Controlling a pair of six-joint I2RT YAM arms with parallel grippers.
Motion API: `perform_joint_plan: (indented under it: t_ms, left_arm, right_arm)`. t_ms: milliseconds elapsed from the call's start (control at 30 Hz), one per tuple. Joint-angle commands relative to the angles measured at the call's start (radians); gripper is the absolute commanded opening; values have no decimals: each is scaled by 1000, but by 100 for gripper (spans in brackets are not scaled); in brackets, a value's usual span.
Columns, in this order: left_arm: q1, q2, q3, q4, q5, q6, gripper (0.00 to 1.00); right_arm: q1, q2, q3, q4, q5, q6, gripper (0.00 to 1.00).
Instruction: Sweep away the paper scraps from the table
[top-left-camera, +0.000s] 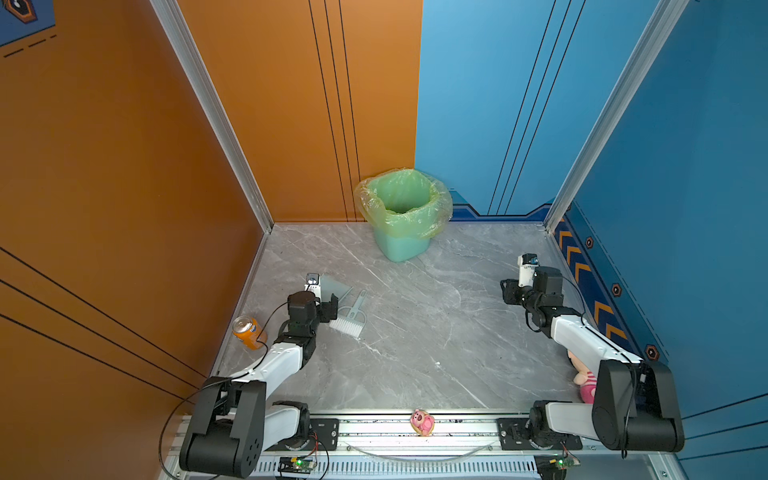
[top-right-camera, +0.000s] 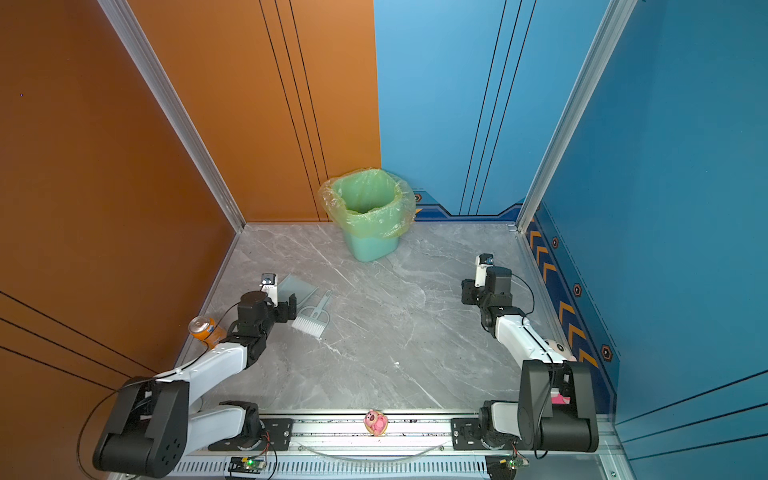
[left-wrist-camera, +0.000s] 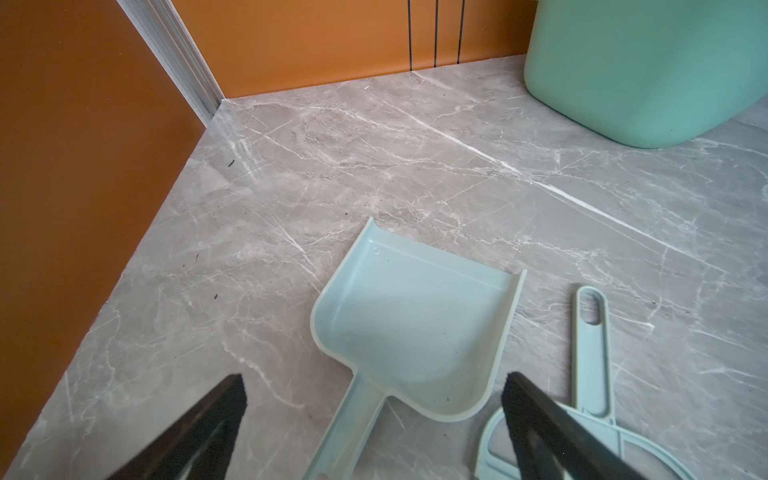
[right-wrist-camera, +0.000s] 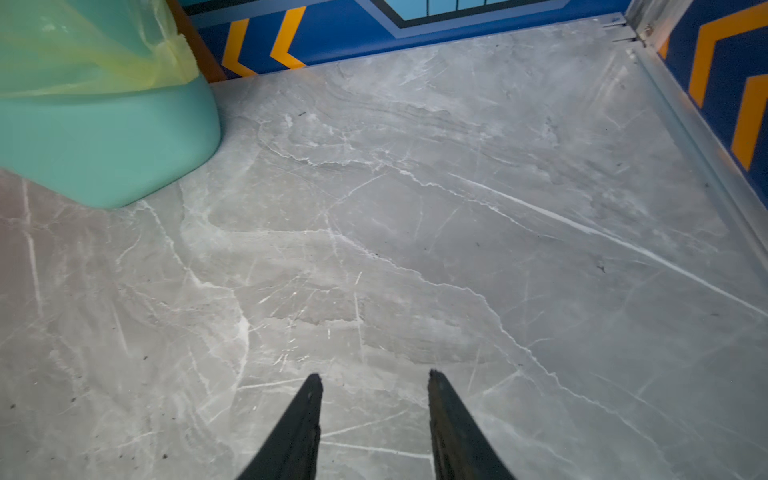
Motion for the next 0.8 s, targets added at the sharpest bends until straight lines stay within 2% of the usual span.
perform_joint_plan:
  t_ms: [0,167,400,467,667,767]
  left_arm:
    - [5,29,-18,82,10,-6,98]
    - [6,60,-5,113,20,15,98]
    - [3,84,13,113,13,23,98]
    - [4,91,18,114,11,25,98]
    - [2,111,23,139,6,30,98]
    - [2,123,23,165,-2,24,98]
  right_arm:
    - [-6,13,-62,200,64,-14,44]
    - [-7,58,-109,337,152,-2,44]
    - [-17,161,-171,538,144,4,45]
    - [3,164,-150,496,161,-20,45]
    - [39,178,-178,554,223,-44,46]
    - [58,221,-241,720,271,-48,47]
